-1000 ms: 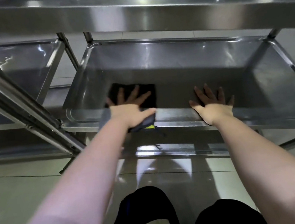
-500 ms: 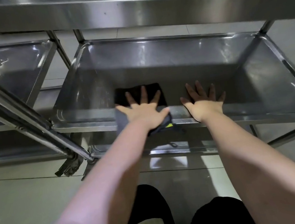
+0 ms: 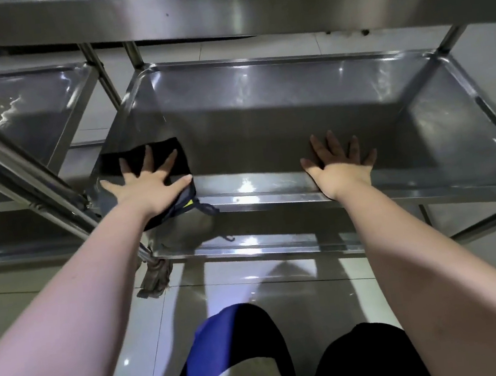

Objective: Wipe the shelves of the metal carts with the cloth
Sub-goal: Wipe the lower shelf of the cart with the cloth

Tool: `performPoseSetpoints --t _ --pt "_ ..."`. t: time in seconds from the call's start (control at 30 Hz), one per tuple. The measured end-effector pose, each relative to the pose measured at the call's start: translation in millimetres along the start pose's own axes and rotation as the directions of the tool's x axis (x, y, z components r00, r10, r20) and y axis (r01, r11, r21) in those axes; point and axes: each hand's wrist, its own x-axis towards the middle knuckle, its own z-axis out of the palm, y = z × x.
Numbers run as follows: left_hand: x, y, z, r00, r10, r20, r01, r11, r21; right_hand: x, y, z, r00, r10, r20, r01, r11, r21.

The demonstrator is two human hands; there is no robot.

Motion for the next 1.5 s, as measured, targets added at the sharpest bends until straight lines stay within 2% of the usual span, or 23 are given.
performPoseSetpoints --t 0.07,0.17,0.23,0.27,0.3,0.37,0.4,0.43,0.47,0.5,0.57,0.67,0.77,0.83,0.9,0.97,1.03,1.13,1.23,1.37,1.5 --pt "-4.7 37.0 4.8 0.999 0.042 -0.015 -0.041 0.999 0.007 0.1 -1.4 0.8 1.0 -0.001 0.004 0.001 1.0 -0.012" --pt "-22.6 130.6 18.9 0.976 0.219 -0.015 -0.219 0.976 0.01 2.0 -1.6 1.7 1.0 -0.002 0.011 0.002 1.0 0.016" --pt "-40.5 192.8 29.2 0.949 0.317 -0.002 -0.316 0.948 0.036 2.9 2.3 2.0 0.999 0.001 -0.04 0.005 0.989 0.149" --pt "-48.0 215.1 33.6 0.94 0.34 0.0 -0.34 0.939 0.041 1.8 5.3 2.1 0.995 0.017 -0.1 0.011 0.96 0.28" --pt "-53.0 229.5 36.4 0.938 0.347 -0.003 -0.347 0.937 0.039 -0.3 8.8 1.7 0.984 0.05 -0.173 0.033 0.896 0.443" --pt "-55.4 237.4 35.1 0.94 0.341 -0.006 -0.341 0.94 -0.009 -9.8 15.5 -3.3 0.958 0.127 -0.258 0.114 0.656 0.746" --pt "-54.5 233.3 30.8 0.937 0.348 -0.013 -0.348 0.936 -0.059 -15.6 18.3 -6.5 0.952 0.141 -0.271 0.152 0.551 0.821" --pt "-52.0 225.6 24.3 0.934 0.354 -0.039 -0.356 0.926 -0.125 -22.5 19.5 -9.6 0.948 0.127 -0.291 0.192 0.5 0.845" --pt "-48.0 214.3 16.4 0.932 0.349 -0.094 -0.361 0.912 -0.196 -30.2 18.6 -11.8 0.941 0.088 -0.326 0.238 0.512 0.825" --pt "-42.7 199.9 7.3 0.928 0.332 -0.166 -0.366 0.896 -0.253 -37.6 15.9 -12.8 0.927 0.032 -0.373 0.288 0.575 0.766" --pt "-28.5 166.0 -9.0 0.898 0.351 -0.265 -0.414 0.877 -0.242 -53.6 1.7 -11.4 0.871 -0.111 -0.479 0.407 0.71 0.575" --pt "-9.0 117.7 -19.1 0.834 0.512 -0.208 -0.542 0.83 -0.132 -81.4 -39.1 -6.4 0.785 -0.308 -0.537 0.537 0.77 0.344" --pt "2.3 93.9 -13.3 0.698 0.697 -0.166 -0.71 0.704 -0.03 -102.1 -80.5 10.5 0.815 -0.388 -0.431 0.444 0.896 0.033" --pt "9.0 88.6 -7.0 0.613 0.766 -0.194 -0.778 0.628 0.017 -111.8 -92.6 26.5 0.83 -0.391 -0.399 0.383 0.918 -0.104" --pt "14.0 87.5 -4.2 0.554 0.798 -0.236 -0.813 0.58 0.053 -113.3 -89.6 36.3 0.791 -0.426 -0.438 0.391 0.904 -0.173" --pt "14.8 87.3 -1.9 0.499 0.815 -0.296 -0.827 0.549 0.117 -110.0 -78.8 32.8 0.746 -0.493 -0.448 0.466 0.867 -0.178" --pt "9.2 87.2 -0.7 0.468 0.816 -0.34 -0.832 0.536 0.141 -110.2 -65.4 22.9 0.725 -0.518 -0.454 0.544 0.835 -0.083" --pt "-10.6 93.4 -2.2 0.468 0.802 -0.371 -0.833 0.54 0.116 -115.9 -40.0 6.3 0.731 -0.399 -0.553 0.57 0.803 0.175" --pt "-46.3 108.6 -5.9 0.432 0.78 -0.453 -0.832 0.539 0.133 -123.6 -3.1 -15.0 0.762 -0.37 -0.531 0.592 0.73 0.341" --pt "-108.4 128.3 21.2 0.331 0.842 -0.426 -0.88 0.438 0.183 -149.4 49.4 -17.8 0.8 -0.426 -0.423 0.588 0.697 0.41" --pt "-136.5 146.5 81.4 0.354 0.863 -0.361 -0.919 0.392 0.036 -167.6 87.4 24.1 0.742 -0.563 -0.363 0.664 0.69 0.288"
